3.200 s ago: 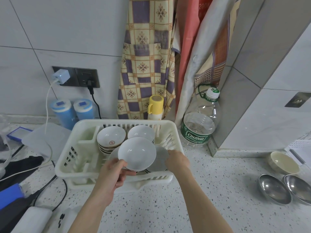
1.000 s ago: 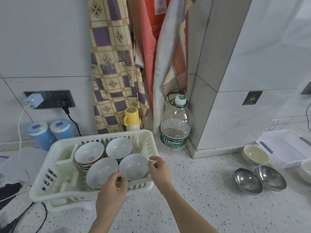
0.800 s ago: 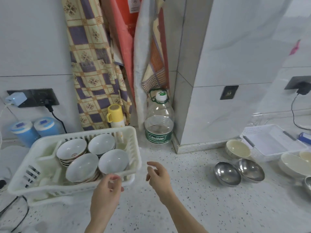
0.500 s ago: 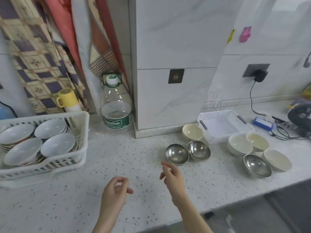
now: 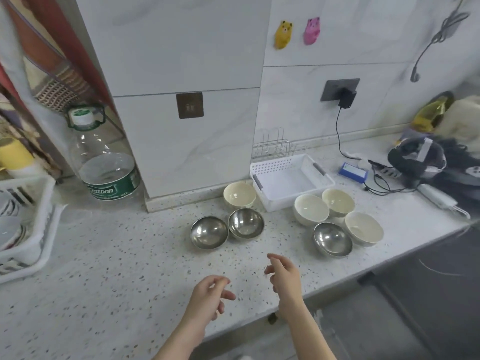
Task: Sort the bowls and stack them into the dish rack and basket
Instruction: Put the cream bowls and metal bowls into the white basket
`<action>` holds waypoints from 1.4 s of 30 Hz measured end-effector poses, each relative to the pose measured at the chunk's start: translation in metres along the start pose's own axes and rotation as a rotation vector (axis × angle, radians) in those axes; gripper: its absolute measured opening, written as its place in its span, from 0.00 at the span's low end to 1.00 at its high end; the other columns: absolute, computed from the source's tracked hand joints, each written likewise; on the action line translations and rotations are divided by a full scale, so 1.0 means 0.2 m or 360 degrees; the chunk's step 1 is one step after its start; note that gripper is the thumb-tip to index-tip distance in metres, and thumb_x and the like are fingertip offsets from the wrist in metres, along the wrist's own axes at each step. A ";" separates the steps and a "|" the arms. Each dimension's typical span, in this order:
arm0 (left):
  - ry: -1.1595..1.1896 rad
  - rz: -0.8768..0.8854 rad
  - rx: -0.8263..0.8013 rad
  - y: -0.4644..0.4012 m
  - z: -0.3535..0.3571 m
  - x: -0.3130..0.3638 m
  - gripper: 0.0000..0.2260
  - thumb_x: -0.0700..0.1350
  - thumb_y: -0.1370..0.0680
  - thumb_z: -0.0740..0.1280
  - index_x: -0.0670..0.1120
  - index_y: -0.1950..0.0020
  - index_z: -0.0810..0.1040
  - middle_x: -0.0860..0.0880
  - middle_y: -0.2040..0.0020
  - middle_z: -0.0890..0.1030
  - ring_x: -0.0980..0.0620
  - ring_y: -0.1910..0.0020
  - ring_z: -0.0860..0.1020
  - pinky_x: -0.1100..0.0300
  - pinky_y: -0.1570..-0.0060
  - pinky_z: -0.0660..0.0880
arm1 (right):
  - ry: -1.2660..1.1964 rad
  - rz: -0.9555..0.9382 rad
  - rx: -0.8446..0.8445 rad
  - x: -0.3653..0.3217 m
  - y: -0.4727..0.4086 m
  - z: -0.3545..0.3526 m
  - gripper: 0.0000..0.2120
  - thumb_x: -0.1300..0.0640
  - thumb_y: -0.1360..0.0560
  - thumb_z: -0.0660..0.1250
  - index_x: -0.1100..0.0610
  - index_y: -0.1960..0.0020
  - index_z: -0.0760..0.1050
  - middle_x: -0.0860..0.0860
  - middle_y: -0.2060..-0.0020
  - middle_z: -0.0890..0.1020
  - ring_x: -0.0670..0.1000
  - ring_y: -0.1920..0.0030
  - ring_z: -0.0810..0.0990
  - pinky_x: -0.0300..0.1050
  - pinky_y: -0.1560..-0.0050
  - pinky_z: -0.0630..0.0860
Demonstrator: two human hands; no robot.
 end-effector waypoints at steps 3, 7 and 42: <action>0.0020 -0.0071 -0.0012 -0.10 0.11 0.05 0.07 0.46 0.20 0.63 0.46 0.49 0.79 0.47 0.63 0.86 0.54 0.75 0.71 0.64 0.77 0.62 | 0.0047 0.0028 -0.0069 -0.05 -0.12 -0.04 0.09 0.59 0.21 0.61 0.51 0.48 0.80 0.50 0.67 0.80 0.47 0.70 0.69 0.36 0.72 0.66; 0.0077 -0.0133 -0.0026 -0.26 0.28 0.14 0.07 0.45 0.20 0.63 0.45 0.47 0.78 0.45 0.57 0.86 0.52 0.72 0.71 0.64 0.76 0.62 | 0.0131 0.0042 -0.0087 -0.13 -0.30 -0.11 0.10 0.59 0.22 0.61 0.53 0.49 0.80 0.50 0.69 0.80 0.47 0.71 0.68 0.37 0.72 0.66; -0.0123 -0.0184 0.0438 -0.90 1.46 0.55 0.08 0.39 0.22 0.62 0.40 0.44 0.77 0.40 0.61 0.86 0.49 0.74 0.74 0.66 0.81 0.59 | 0.1097 0.0212 -0.0147 -0.59 -1.55 -1.51 0.12 0.57 0.26 0.64 0.59 0.66 0.69 0.53 0.67 0.69 0.50 0.71 0.61 0.42 0.68 0.57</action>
Point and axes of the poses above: each hand's wrist, its own y-axis away from the middle knuckle, its own z-axis out of the palm, x = y × z, the point moved 1 cm from there along -y, towards the middle knuckle
